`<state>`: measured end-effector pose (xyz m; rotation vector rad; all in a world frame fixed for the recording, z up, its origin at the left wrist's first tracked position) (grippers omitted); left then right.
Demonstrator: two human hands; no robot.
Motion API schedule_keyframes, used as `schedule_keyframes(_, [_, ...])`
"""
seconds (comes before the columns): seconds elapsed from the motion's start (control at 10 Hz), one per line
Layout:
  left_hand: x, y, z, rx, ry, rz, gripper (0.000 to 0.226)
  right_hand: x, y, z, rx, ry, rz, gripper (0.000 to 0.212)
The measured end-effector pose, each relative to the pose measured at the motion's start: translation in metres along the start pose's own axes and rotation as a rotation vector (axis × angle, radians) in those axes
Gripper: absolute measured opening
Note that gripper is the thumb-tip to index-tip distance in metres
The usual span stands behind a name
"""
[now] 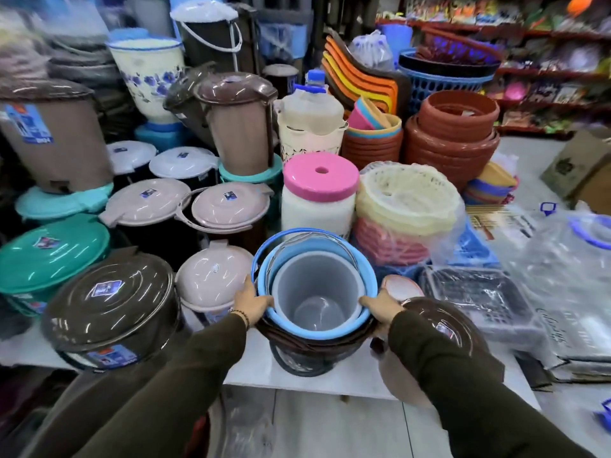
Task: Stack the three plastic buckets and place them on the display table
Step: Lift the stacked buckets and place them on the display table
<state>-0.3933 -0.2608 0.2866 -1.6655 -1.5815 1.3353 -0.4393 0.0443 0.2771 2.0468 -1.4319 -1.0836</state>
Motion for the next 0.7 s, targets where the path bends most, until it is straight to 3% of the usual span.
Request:
schedule_keyframes(0.2, [0.023, 0.036, 0.02, -0.027, 0.026, 0.221, 0.089, 0.0, -0.035, 0.027, 0.079, -0.163, -0.429, 0.057])
schedule_keyframes(0.4, [0.035, 0.062, 0.023, -0.134, 0.035, 0.504, 0.091, 0.0, -0.034, 0.026, 0.012, -0.136, -0.573, 0.055])
schedule_keyframes(0.5, [0.035, 0.066, 0.022, -0.172, 0.034, 0.546, 0.091, -0.004, -0.028, 0.026, -0.016, -0.105, -0.626, 0.064])
schedule_keyframes(0.6, [0.027, 0.035, 0.016, -0.046, -0.078, 0.849, 0.092, -0.019, -0.008, 0.019, -0.116, -0.142, -0.682, 0.081])
schedule_keyframes(0.7, [0.021, -0.009, 0.014, 0.126, -0.216, 0.972, 0.088, -0.037, 0.026, 0.007, -0.236, -0.273, -0.727, 0.083])
Point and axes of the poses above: each hand's wrist, its own z-axis towards the middle knuckle, its own x-axis out of the palm, y = z × x, the point moved 9 cm from there along z, towards the middle knuckle, and after that the axes turned 1 degree about x, right-handed, at the moved point
